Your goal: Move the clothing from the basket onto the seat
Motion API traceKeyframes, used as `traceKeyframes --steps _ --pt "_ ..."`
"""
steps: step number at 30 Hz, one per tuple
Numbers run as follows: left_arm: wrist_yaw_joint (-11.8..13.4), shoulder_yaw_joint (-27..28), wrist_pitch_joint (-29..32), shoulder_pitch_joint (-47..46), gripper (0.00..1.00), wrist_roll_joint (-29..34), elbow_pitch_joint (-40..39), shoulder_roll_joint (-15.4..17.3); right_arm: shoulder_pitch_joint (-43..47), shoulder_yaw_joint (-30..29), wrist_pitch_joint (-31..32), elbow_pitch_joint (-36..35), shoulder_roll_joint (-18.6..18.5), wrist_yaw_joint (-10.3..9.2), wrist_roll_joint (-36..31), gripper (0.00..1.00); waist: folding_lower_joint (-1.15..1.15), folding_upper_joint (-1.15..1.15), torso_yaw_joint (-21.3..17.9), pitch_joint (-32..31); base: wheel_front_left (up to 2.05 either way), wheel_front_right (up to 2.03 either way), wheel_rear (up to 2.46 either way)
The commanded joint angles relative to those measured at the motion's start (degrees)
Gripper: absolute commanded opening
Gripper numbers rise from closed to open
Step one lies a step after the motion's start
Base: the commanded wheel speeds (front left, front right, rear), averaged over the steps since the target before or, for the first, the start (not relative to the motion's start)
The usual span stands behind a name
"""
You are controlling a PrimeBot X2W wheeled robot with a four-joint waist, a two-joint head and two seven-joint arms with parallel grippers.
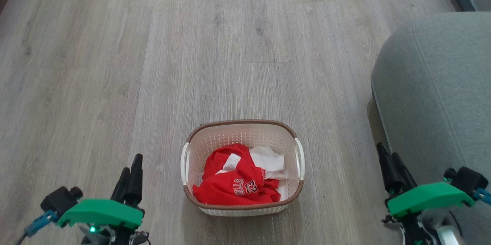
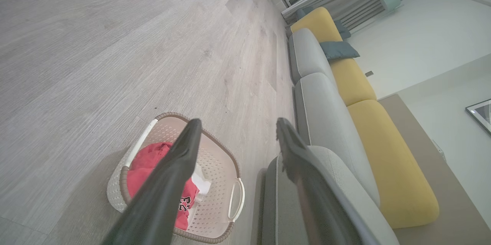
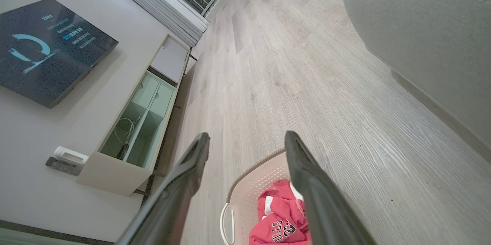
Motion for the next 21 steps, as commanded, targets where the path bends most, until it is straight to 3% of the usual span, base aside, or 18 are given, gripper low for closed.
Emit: traceKeyframes --steps 1,21 --pt "0.25 0.41 -0.57 -2.78 1.0 1.54 -2.14 0.45 -3.19 0.86 -0.81 -2.16 -1.24 0.0 -1.65 1.0 0.0 0.0 0.0 0.0 0.0 0.0 0.0" --pt "1.62 -1.41 -3.92 -2.87 1.0 18.47 -4.25 0.86 -3.88 3.24 -4.2 -1.57 -1.99 -0.01 -16.35 1.0 0.0 0.0 0.1 0.33 0.0 0.0 0.0"
